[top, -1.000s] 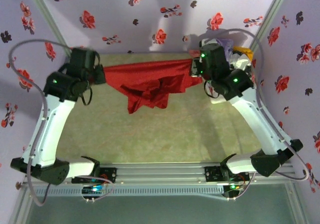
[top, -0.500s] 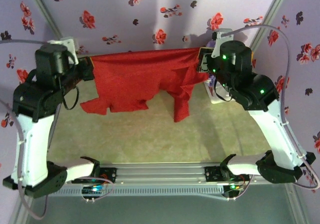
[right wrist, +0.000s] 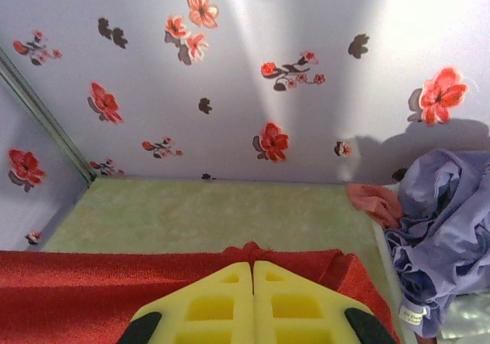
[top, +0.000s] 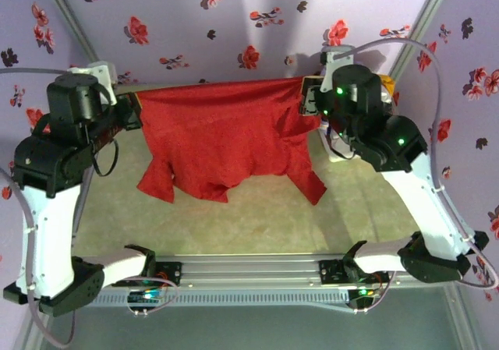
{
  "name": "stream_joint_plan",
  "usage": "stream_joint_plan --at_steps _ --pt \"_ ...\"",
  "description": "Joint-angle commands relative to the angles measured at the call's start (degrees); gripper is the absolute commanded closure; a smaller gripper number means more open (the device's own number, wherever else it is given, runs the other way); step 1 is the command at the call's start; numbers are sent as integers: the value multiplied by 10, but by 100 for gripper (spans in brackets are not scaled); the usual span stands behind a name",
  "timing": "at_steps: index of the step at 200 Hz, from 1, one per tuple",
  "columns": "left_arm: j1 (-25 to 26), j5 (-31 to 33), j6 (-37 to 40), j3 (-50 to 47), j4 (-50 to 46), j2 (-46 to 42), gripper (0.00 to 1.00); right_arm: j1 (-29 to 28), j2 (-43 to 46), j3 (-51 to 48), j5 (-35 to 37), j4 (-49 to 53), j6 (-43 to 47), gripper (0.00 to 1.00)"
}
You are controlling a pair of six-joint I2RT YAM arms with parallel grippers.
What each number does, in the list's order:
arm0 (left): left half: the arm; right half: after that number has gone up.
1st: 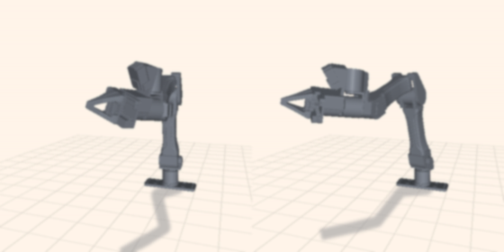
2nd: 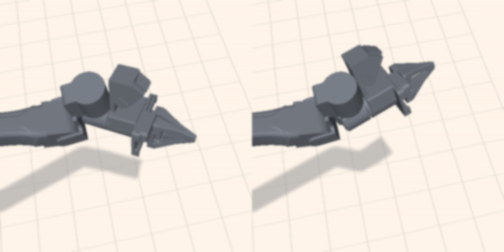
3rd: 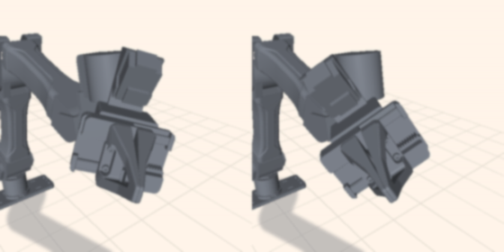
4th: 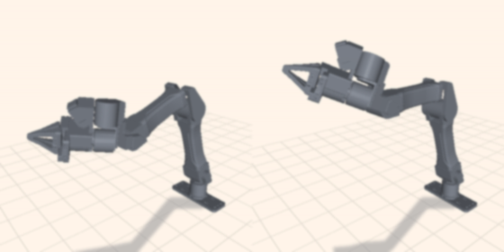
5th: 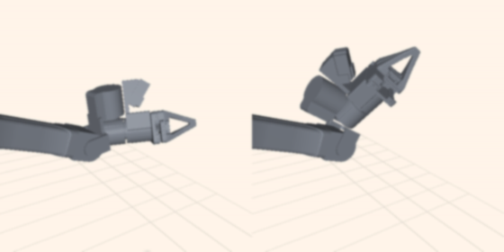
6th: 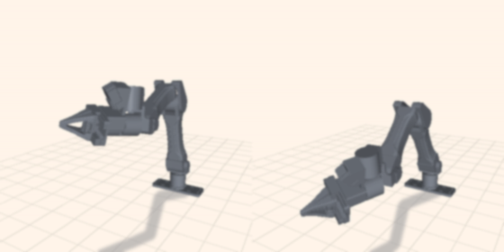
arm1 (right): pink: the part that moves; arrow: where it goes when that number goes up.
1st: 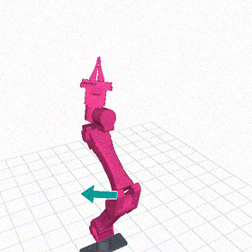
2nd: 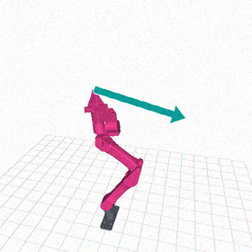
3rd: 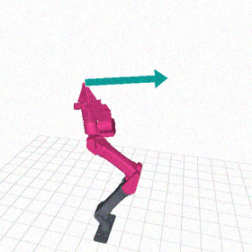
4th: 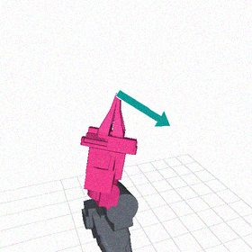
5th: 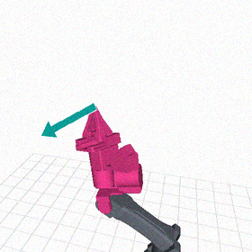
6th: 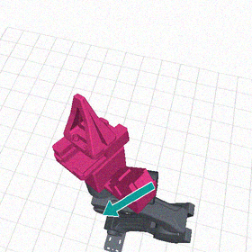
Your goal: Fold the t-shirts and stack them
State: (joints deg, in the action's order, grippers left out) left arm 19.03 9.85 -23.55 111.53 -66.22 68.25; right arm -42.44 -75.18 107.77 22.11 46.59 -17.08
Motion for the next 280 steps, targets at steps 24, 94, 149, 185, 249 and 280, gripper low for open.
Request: stream_joint_plan --at_steps 24,94,149,185,249,280 --pt "-121 -174 -19 -81 33 41 100 8 -58 -40 9 -31 -8 100" --pt "-222 -295 -62 15 122 122 100 18 -205 107 -61 -85 42 100" --pt "-308 -380 -129 69 268 175 100 -25 -338 283 -96 -174 134 100" --pt "-352 -431 -146 60 360 151 100 -97 -384 368 -113 -180 230 100" --pt "-437 -416 -186 26 354 44 100 -272 -361 368 -33 -188 352 100" --pt "-484 -426 -227 94 345 60 100 -335 -337 371 15 -205 391 100"
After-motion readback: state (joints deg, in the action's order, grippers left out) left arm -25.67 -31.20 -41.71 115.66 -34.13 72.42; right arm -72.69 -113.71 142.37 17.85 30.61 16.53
